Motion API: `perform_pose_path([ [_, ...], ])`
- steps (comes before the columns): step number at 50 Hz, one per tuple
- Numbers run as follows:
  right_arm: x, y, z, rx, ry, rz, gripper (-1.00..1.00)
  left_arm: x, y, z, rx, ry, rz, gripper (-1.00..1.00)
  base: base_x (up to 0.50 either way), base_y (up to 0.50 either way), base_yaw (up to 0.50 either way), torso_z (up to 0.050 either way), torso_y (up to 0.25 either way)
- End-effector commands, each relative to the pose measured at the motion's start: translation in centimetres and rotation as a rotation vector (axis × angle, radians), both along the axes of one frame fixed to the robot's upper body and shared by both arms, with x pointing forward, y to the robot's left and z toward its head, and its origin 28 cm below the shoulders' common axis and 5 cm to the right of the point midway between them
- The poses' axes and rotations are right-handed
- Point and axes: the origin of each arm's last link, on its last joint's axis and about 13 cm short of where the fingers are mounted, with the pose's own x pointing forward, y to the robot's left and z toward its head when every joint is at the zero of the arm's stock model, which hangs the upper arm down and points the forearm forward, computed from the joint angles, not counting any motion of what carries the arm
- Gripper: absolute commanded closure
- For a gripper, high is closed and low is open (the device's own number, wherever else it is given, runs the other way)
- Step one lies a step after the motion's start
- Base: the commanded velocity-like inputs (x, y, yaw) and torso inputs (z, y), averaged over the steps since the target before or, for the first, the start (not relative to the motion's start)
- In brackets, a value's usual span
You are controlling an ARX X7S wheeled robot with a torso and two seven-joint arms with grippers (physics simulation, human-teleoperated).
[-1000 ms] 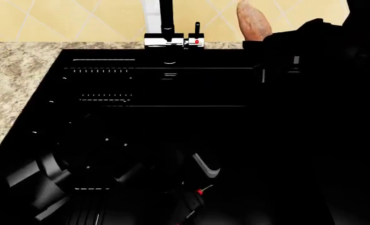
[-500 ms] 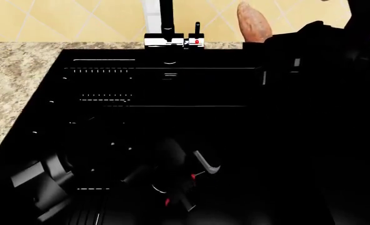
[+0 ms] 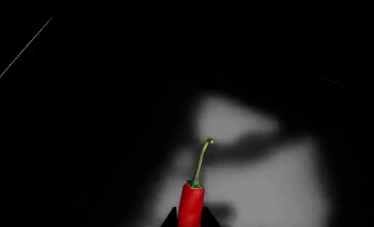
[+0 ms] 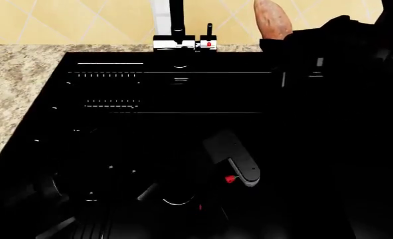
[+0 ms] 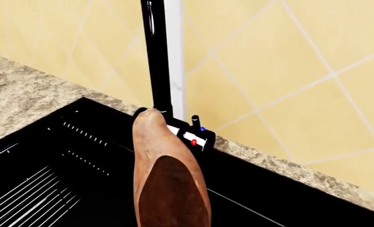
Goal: Pick up the fruits and vegetables and place them in the sink. Turn on the sink faucet to wash them. Then turn the sink off and put them in the tray.
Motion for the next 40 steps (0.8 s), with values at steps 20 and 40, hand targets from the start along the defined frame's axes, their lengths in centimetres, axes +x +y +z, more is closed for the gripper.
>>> perform_pose_path([
  [20,-0.8,-0.1,3.4,0.072,-0.137,-0.088,1.00,-1.2,3.2,10.5,-0.096,-0.399,-0.085,1.00,0.00,0.00,0.00,0.000,0.000],
  [40,0.0,0.2,2.3,0.106,-0.168,-0.198,1.00,0.0,5.5,10.5,-0.194,-0.623,-0.015,1.00,0.00,0.00,0.00,0.000,0.174],
])
